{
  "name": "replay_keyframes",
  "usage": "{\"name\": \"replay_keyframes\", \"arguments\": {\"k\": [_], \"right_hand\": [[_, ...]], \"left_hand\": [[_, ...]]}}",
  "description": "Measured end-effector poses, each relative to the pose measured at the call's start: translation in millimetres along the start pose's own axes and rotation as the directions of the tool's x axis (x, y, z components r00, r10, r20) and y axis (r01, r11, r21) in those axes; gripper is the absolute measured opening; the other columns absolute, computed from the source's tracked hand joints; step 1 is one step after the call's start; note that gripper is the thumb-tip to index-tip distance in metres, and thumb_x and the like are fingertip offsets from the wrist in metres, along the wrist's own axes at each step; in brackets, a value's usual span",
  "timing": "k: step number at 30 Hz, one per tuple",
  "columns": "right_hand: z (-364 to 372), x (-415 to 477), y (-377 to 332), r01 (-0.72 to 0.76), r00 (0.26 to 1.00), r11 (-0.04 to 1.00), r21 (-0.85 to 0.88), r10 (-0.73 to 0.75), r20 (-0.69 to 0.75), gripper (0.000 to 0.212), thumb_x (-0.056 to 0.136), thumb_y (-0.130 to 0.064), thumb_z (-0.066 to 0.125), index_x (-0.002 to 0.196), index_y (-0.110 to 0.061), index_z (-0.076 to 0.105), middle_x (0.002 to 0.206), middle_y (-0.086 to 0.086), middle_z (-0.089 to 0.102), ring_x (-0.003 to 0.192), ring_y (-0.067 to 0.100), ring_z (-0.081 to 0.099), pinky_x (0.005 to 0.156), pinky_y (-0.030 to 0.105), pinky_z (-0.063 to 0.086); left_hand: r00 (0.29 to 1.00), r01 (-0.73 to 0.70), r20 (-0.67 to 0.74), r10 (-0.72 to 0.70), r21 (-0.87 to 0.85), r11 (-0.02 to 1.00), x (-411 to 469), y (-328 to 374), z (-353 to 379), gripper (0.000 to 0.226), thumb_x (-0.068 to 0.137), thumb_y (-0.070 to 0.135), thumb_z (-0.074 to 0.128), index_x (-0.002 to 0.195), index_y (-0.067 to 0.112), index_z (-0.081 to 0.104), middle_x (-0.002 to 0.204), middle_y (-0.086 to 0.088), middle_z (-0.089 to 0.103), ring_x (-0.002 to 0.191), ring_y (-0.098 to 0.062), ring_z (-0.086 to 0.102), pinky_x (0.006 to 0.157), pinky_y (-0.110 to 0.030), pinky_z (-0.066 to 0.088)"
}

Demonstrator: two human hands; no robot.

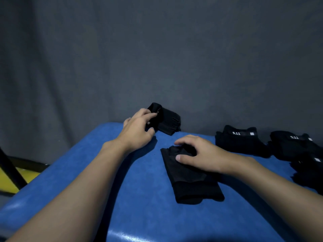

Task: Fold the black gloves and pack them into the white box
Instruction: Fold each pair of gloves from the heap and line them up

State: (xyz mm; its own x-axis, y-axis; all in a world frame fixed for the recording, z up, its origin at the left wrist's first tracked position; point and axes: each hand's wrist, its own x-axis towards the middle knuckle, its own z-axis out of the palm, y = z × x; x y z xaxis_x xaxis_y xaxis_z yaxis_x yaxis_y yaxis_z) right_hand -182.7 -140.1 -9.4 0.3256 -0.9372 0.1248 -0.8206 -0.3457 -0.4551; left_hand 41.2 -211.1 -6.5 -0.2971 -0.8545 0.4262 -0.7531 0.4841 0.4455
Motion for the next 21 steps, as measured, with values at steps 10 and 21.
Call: {"name": "replay_keyframes", "arguments": {"k": [10, 21], "right_hand": [[-19, -7, -11, 0.024, 0.963, 0.964, 0.263, 0.048, -0.264, 0.059, 0.089, -0.035, 0.066, 0.142, -0.031, 0.040, 0.132, -0.010, 0.052, 0.125, 0.005, 0.047, 0.098, 0.023, 0.037], [-24, -9, -30, 0.128, 0.951, 0.943, 0.307, -0.029, -0.307, 0.048, 0.076, -0.043, 0.078, 0.113, -0.039, 0.048, 0.122, -0.016, 0.054, 0.121, 0.005, 0.048, 0.102, 0.031, 0.040]], "left_hand": [[0.973, -0.219, -0.119, 0.198, -0.210, 0.953, -29, 47, -26, 0.047, 0.091, 0.006, 0.056, 0.137, 0.015, 0.057, 0.122, 0.014, 0.048, 0.107, -0.001, 0.052, 0.093, -0.008, 0.037], [0.990, -0.105, -0.142, 0.018, -0.633, 0.767, -45, 82, -39, 0.044, 0.083, 0.009, 0.054, 0.125, 0.020, 0.063, 0.120, 0.009, 0.052, 0.084, -0.006, 0.053, 0.077, -0.013, 0.043]]}}
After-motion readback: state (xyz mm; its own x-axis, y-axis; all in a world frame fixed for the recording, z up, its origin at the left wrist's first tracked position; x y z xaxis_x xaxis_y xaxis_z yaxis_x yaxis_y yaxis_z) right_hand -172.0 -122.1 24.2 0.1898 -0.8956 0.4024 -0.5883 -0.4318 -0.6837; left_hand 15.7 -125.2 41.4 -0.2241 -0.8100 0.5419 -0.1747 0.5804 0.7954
